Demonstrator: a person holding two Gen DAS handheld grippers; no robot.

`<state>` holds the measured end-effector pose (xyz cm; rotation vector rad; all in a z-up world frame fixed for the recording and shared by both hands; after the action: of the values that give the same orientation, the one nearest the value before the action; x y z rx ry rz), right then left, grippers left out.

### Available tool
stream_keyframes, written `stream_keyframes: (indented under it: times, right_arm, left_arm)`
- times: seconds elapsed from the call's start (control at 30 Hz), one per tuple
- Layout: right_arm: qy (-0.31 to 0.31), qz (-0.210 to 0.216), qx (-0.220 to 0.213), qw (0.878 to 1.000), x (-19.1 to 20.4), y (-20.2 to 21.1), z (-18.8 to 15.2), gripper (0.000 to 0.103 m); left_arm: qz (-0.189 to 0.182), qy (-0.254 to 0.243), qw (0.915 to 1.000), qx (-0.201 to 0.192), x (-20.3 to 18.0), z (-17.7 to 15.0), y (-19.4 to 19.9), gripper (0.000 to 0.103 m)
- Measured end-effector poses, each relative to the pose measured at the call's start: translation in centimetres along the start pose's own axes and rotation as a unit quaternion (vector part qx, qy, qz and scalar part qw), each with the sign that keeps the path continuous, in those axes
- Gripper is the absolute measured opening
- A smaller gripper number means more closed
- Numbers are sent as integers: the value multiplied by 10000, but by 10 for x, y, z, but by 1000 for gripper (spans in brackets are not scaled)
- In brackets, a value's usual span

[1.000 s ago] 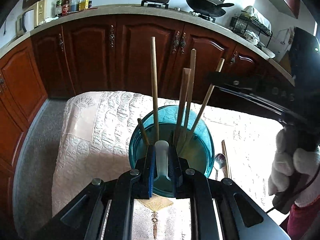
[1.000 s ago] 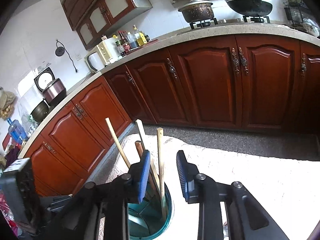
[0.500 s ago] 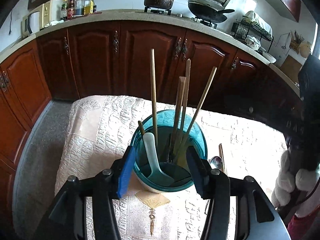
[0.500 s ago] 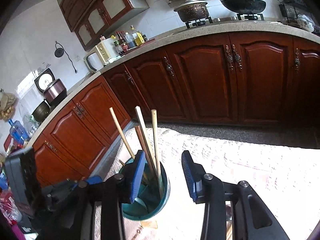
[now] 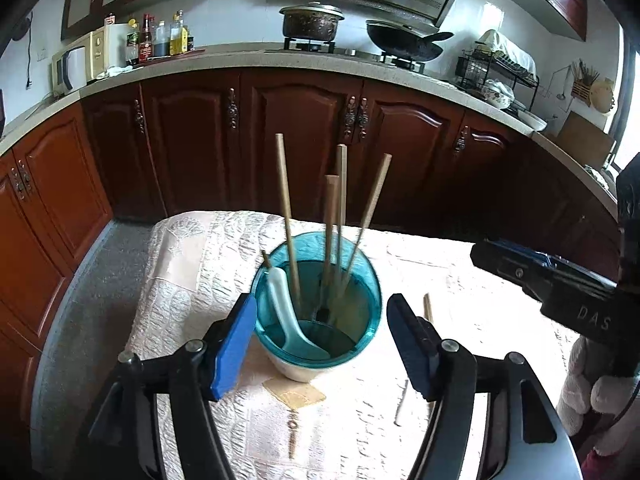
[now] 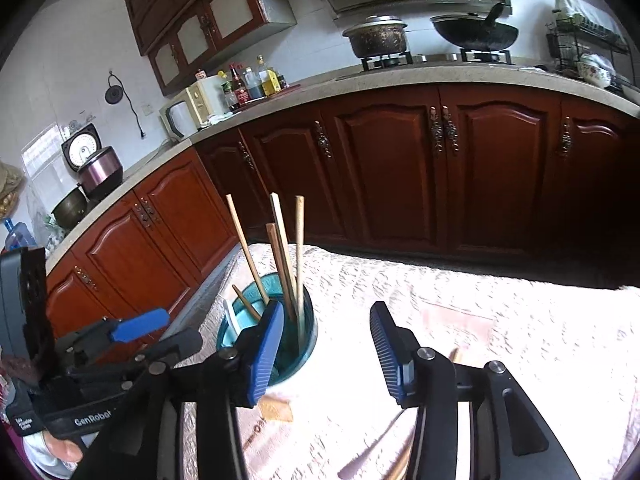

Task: Organize utensils
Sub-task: 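Move both tools back down to the metal spoon and chopsticks, then grasp a chopstick with the right tool while the left tool grasps the pink-handled metal spoon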

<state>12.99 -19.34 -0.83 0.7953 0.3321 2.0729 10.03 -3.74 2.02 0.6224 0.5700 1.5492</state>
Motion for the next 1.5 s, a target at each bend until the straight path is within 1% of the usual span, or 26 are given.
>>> stream_keyframes:
  times: [0.17, 0.37, 0.47, 0.6, 0.63, 0.73, 0.83, 1.0, 1.1, 1.2, 1.23, 1.33, 1.4, 1.5]
  right_arm:
    - [-99, -231, 30, 9997, -16, 25, -17, 53]
    - [-475, -536, 219, 9972, -52, 41, -52, 54]
    - [-766, -663, 443, 9939, -75, 35, -76, 54]
    - [-1214, -570, 782, 9879, -104, 12, -110, 52]
    - [-1285, -549, 821, 9868, -108, 7, -114, 51]
    - [-1401, -551, 941, 9841, -121, -11, -124, 37]
    - [-1427, -588, 1048, 9824, -133, -27, -128, 31]
    - [-1538, -615, 1263, 9781, -147, -53, -133, 25]
    - [-1514, -635, 1227, 9788, -145, -61, -129, 24]
    - [-1583, -444, 1213, 9789, -144, -70, -124, 18]
    - [-1601, -374, 1200, 9791, -143, -70, -124, 13]
    - [-1674, -322, 1152, 9786, -147, -57, -128, 9]
    - [-1762, -404, 1049, 9779, -156, -35, -135, 8]
    - [-1937, -674, 971, 9739, -176, 0, -151, 7]
  left_arm:
    - [-136, -76, 9999, -37, -14, -6, 10, 71]
    - [-360, -123, 9993, 36, -30, -19, 14, 71]
    - [-429, -156, 9989, 105, -38, -28, 11, 71]
    - [-461, -333, 9979, 324, -53, -48, -3, 71]
    - [-463, -372, 9975, 381, -56, -54, -7, 71]
    - [-445, -452, 9965, 548, -63, -69, -20, 71]
    - [-443, -531, 9950, 718, -72, -81, -32, 71]
    - [-449, -599, 9931, 907, -82, -91, -50, 71]
    - [-454, -627, 9917, 1023, -89, -97, -62, 71]
    - [-477, -651, 9900, 1155, -98, -104, -75, 71]
    - [-481, -659, 9896, 1181, -100, -107, -78, 71]
    - [-511, -704, 9881, 1266, -108, -112, -88, 71]
    - [-487, -699, 9878, 1306, -109, -114, -94, 71]
    - [-488, -664, 9872, 1369, -114, -117, -104, 71]
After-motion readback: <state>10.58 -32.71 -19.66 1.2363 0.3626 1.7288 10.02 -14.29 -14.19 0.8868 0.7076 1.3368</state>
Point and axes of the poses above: each gripper's, at about its wrist camera, not at the fingertips, and y roughly against the way its jaws point, x to its left, z to its top, the point moved 6 cm from there along -y, roughly the way its jaws point, and after that the axes turned 15 degrees about z, right-handed, at the moved point
